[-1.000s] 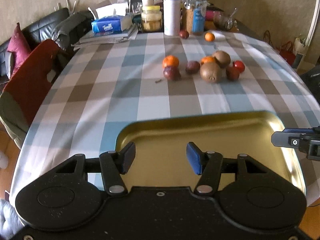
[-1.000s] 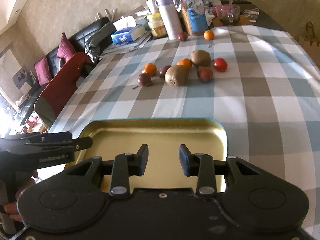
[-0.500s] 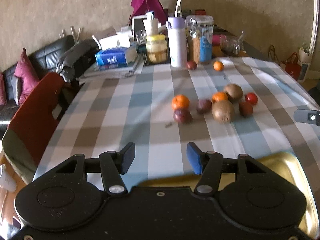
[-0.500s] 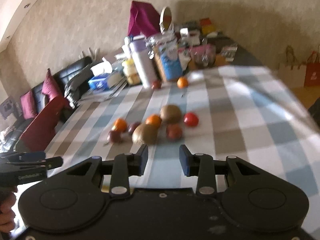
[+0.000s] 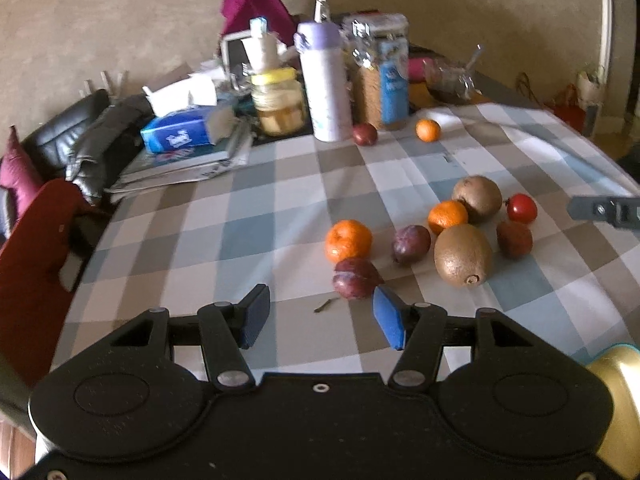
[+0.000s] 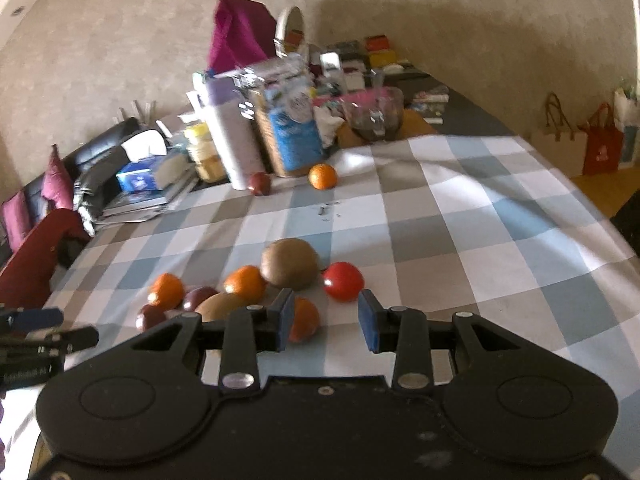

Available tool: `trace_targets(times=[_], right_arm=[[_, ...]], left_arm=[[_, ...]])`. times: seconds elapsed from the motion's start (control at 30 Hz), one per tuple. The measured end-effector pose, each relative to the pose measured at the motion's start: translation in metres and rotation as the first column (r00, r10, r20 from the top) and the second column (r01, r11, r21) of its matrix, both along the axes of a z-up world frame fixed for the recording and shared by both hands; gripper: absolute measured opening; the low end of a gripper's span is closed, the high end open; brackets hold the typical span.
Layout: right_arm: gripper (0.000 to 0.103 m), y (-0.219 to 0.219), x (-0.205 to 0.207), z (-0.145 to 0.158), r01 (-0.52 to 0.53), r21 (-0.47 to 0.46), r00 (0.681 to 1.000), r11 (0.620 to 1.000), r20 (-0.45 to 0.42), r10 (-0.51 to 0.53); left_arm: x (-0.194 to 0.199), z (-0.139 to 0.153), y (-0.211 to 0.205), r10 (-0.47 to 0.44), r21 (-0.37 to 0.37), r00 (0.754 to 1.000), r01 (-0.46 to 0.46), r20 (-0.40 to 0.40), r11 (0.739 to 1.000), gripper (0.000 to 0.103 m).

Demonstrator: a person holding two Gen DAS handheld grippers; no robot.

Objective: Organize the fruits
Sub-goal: 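Move both tools back to the fruit cluster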

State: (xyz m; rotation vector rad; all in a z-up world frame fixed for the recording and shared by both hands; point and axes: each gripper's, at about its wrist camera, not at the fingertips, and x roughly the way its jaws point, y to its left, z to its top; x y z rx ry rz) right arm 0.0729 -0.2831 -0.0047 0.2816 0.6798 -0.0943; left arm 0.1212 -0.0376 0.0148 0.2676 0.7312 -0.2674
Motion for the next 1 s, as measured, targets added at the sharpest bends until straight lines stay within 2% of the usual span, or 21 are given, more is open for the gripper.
trace_targets(times=[0.23, 0.5, 0.63, 0.73, 0.87, 1.0], right_arm=[[0.037, -0.011, 0.029, -0.016, 0.049, 0.022, 0.999, 0.999, -0.02, -0.048], [0.037, -0.002, 0.039, -0.032, 0.03, -0.052, 0.999, 0.998, -0.019, -0.031], [0.037, -0.006, 0.042, -0.033, 0.033, -0.004, 0.999, 0.999, -0.026, -0.033], [0.037, -0.007, 0.047, -0.033, 0.036, -0.01, 0.999, 0.999, -0.036, -0.037], [0.037, -0.007, 0.055, -0.034, 0.016, -0.012, 0.998, 1.0, -0.06, -0.016], [0.037, -0.006, 0.063, -0.036, -0.017, -0.029, 0.996, 0.999, -0.087, 0.014]], left_arm=[[0.028, -0.019, -0.008, -0.059, -0.018, 0.997, 0.058, -0.048, 0.998, 0.063], [0.05, -0.039, -0.005, -0.081, -0.072, 0.992, 0.074, -0.101, 0.995, 0.063], [0.054, -0.042, -0.006, -0.095, -0.086, 0.992, 0.087, -0.088, 0.992, 0.063], [0.056, -0.044, -0.008, -0.114, -0.077, 0.992, 0.109, -0.062, 0.991, 0.063], [0.06, -0.043, -0.005, -0.142, -0.111, 0.987, 0.133, -0.075, 0.985, 0.064], [0.067, -0.045, -0.001, -0.143, -0.114, 0.986, 0.133, -0.087, 0.985, 0.064]])
